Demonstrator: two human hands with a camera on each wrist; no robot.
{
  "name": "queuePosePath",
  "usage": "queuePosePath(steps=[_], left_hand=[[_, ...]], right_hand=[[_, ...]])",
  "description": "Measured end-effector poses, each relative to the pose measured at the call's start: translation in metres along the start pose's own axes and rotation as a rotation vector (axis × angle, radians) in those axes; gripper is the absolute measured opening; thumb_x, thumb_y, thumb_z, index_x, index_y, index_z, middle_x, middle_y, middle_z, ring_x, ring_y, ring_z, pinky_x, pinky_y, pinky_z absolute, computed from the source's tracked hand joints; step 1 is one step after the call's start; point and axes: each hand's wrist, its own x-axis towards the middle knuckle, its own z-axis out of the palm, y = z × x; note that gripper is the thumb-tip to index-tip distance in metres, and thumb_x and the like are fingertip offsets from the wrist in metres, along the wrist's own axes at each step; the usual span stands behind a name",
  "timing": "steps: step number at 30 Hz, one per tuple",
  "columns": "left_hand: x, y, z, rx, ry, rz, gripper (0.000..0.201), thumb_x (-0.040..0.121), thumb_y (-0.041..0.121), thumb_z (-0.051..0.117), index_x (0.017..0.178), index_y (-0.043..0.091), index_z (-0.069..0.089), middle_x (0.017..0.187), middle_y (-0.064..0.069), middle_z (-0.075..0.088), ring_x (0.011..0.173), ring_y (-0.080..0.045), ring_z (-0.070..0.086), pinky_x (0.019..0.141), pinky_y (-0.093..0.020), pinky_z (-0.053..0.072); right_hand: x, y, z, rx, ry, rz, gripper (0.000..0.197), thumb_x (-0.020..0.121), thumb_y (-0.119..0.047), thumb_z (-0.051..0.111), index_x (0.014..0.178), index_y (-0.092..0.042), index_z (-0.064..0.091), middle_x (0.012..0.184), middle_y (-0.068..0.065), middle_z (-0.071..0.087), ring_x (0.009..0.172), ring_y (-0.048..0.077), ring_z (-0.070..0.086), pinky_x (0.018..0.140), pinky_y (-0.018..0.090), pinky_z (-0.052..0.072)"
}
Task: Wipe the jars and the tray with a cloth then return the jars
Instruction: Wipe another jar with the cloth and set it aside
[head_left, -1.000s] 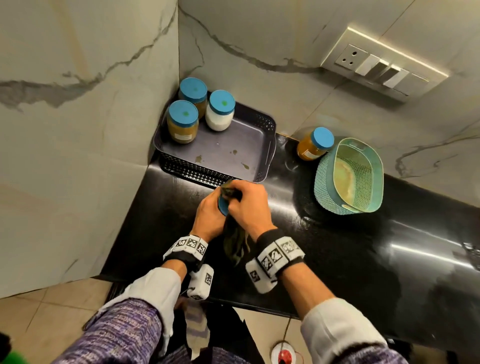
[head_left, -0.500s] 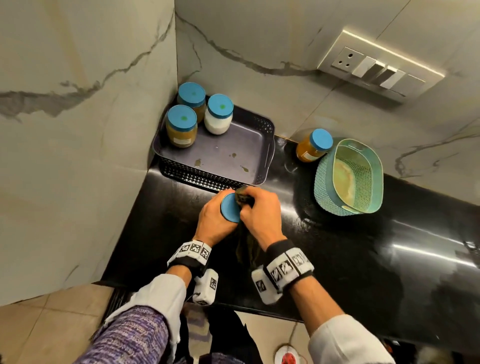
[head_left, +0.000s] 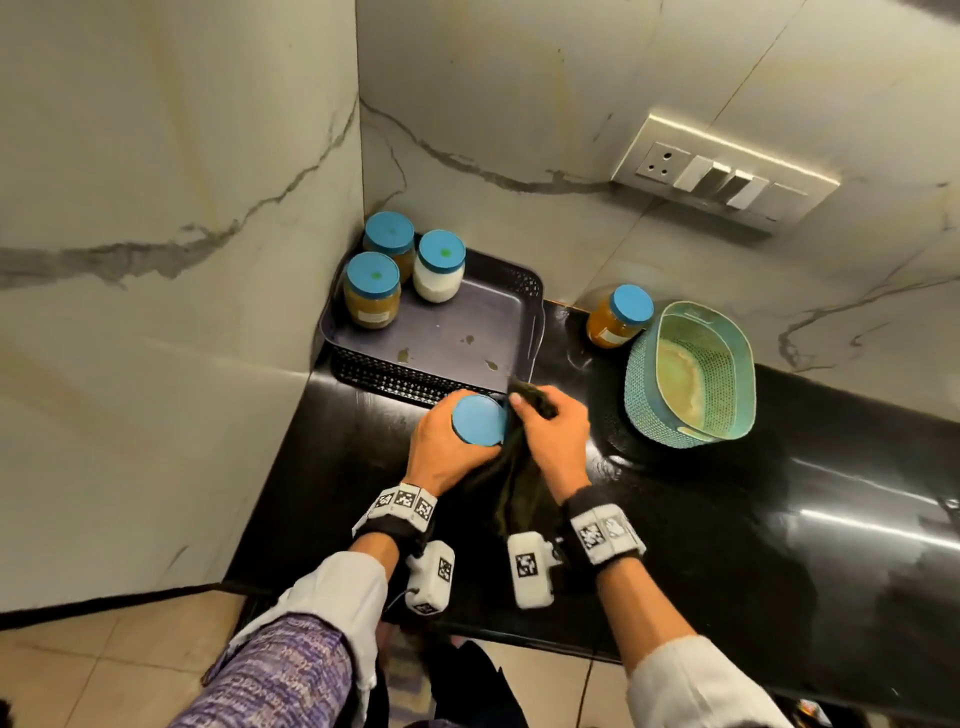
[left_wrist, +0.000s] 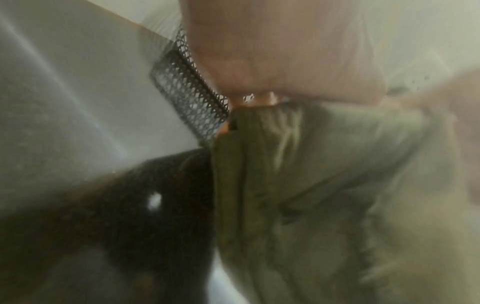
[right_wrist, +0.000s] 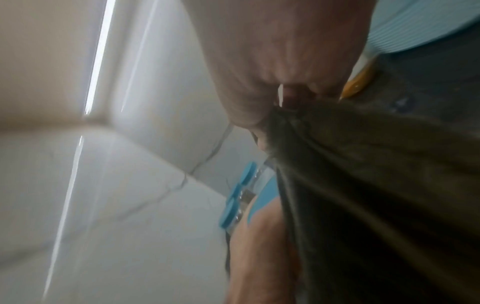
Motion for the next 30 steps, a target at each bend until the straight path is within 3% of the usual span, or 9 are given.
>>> queuePosePath(steps=[3,7,11,14,17,20,24,27,30], left_hand=[[0.003,0.017,-0.013,-0.143,0.040,-0.030,0.072,0.050,0.041,0.093,0.114,0.020,0.069,0.106,0.004,0.074,0.099,-0.017,0.070,0.089,-0.036,0.060],[0.007,0.068,-0.039,-0.349,-0.044,0.035,0.081,0.054,0.045,0.092,0.124,0.012,0.066,0.114,-0.002,0.074,0.107,-0.014,0.070,0.091,-0.028,0.059],[-0.002,0.126,-0.058,-0.549,-0.115,0.058,0.073,0.063,0.043,0.089,0.126,0.015,0.066,0.117,-0.003,0.075,0.112,-0.017,0.071,0.090,-0.028,0.059],[-0.011,0.158,-0.062,-0.671,-0.142,0.028,0.065,0.065,0.042,0.088,0.121,0.013,0.071,0.114,-0.010,0.078,0.107,-0.027,0.074,0.091,-0.038,0.061],[-0.017,0.175,-0.064,-0.736,-0.145,0.022,0.058,0.067,0.039,0.088,0.116,0.012,0.074,0.108,-0.011,0.079,0.099,-0.023,0.074,0.084,-0.032,0.060],[-0.017,0.183,-0.069,-0.713,-0.151,0.006,0.065,0.063,0.042,0.089,0.117,0.009,0.073,0.109,-0.012,0.079,0.100,-0.024,0.075,0.087,-0.034,0.061],[-0.017,0.194,-0.070,-0.706,-0.082,-0.005,0.074,0.058,0.044,0.097,0.115,0.002,0.074,0.106,-0.016,0.080,0.097,-0.026,0.076,0.084,-0.034,0.061],[-0.016,0.197,-0.074,-0.740,-0.029,-0.007,0.068,0.064,0.045,0.093,0.112,0.001,0.074,0.104,-0.017,0.079,0.093,-0.027,0.076,0.083,-0.035,0.062],[-0.017,0.199,-0.075,-0.780,-0.013,-0.031,0.061,0.069,0.044,0.094,0.109,0.002,0.075,0.103,-0.018,0.079,0.092,-0.028,0.076,0.081,-0.035,0.062]], right_hand=[[-0.012,-0.012,-0.027,0.317,0.079,0.067,0.006,0.091,-0.009,0.078,0.091,-0.014,0.077,0.084,0.005,0.074,0.079,0.013,0.065,0.081,0.040,0.056],[-0.036,-0.061,-0.059,0.606,0.020,0.020,0.005,0.092,-0.012,0.077,0.097,-0.013,0.076,0.093,0.010,0.074,0.090,0.023,0.069,0.089,0.045,0.057],[-0.051,-0.107,-0.069,0.777,-0.056,-0.024,0.040,0.078,-0.035,0.089,0.107,-0.010,0.076,0.111,0.022,0.074,0.105,0.036,0.068,0.100,0.053,0.053],[-0.061,-0.133,-0.060,0.765,-0.074,-0.127,0.033,0.085,-0.031,0.084,0.112,-0.014,0.077,0.115,0.021,0.075,0.111,0.041,0.071,0.100,0.054,0.055],[-0.066,-0.147,-0.049,0.686,-0.048,-0.239,0.027,0.095,-0.024,0.074,0.121,-0.016,0.073,0.115,0.016,0.075,0.112,0.037,0.071,0.102,0.053,0.055],[-0.066,-0.159,-0.044,0.735,-0.113,-0.079,0.030,0.104,-0.029,0.061,0.131,-0.020,0.071,0.120,0.012,0.076,0.116,0.032,0.071,0.106,0.050,0.054],[-0.066,-0.171,-0.042,0.678,-0.103,-0.034,0.027,0.107,-0.034,0.054,0.117,-0.023,0.077,0.113,0.010,0.079,0.110,0.028,0.074,0.107,0.057,0.052],[-0.085,-0.164,-0.033,0.566,-0.054,-0.251,0.032,0.110,-0.031,0.049,0.139,-0.031,0.063,0.131,0.003,0.072,0.125,0.023,0.067,0.108,0.047,0.053],[-0.093,-0.154,-0.028,0.462,-0.068,-0.430,0.044,0.108,-0.024,0.050,0.153,-0.024,0.050,0.152,0.001,0.057,0.144,0.020,0.051,0.117,0.048,0.045]])
